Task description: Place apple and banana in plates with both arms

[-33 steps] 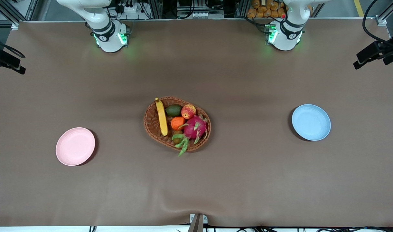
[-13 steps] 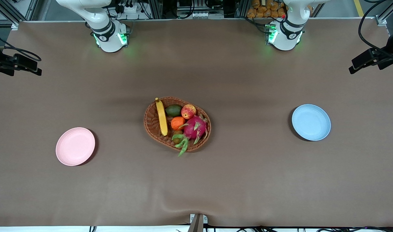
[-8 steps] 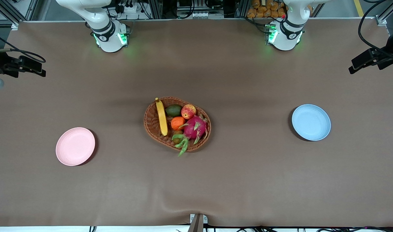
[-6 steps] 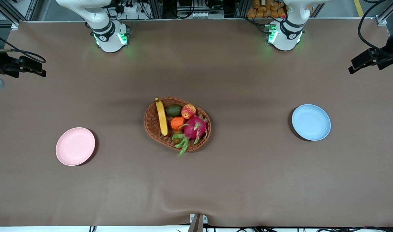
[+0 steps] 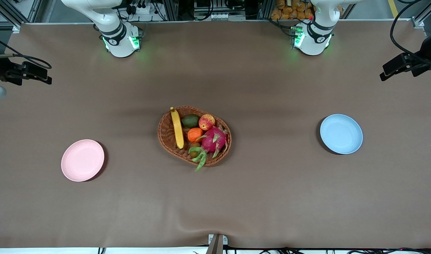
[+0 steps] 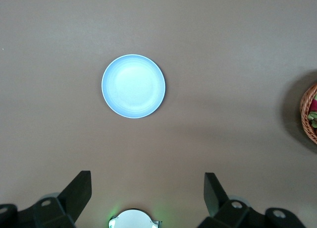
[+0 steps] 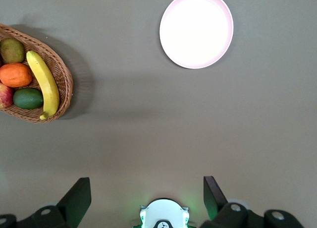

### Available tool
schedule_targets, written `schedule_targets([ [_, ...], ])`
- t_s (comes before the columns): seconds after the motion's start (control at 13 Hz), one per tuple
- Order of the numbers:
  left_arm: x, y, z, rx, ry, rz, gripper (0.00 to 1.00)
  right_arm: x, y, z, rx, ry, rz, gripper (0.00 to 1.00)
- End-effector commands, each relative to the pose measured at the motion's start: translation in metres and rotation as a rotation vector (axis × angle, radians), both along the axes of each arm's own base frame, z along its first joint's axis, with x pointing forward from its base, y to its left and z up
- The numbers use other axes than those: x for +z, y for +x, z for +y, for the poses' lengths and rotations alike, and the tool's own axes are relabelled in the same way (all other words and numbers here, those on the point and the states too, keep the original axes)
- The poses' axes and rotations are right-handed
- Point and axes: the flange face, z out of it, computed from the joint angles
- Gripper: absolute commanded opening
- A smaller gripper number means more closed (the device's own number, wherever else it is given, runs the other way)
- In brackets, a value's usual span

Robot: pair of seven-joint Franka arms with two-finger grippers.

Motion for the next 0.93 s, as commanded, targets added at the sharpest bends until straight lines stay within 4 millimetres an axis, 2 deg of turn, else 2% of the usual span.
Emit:
schedule_targets([
  [0.0,0.001,-0.001,-0.01,0.013,-0.012,0.008,1.0,0.002,0.002,-0.004,-0.009,0.017,0.009,1.0],
  [0.23,-0.006,0.0,-0.032,0.039,-0.004,0.024,1.0,0.004,0.001,-0.007,-0.011,0.014,0.005,1.0],
  [0.62,-0.009,-0.001,-0.043,0.028,0.006,0.029,1.0,0.005,0.002,-0.026,0.005,0.012,-0.013,1.0],
  [0.85,-0.01,-0.003,-0.058,0.008,0.012,0.03,1.0,0.008,0.002,-0.025,0.006,0.008,-0.018,1.0],
])
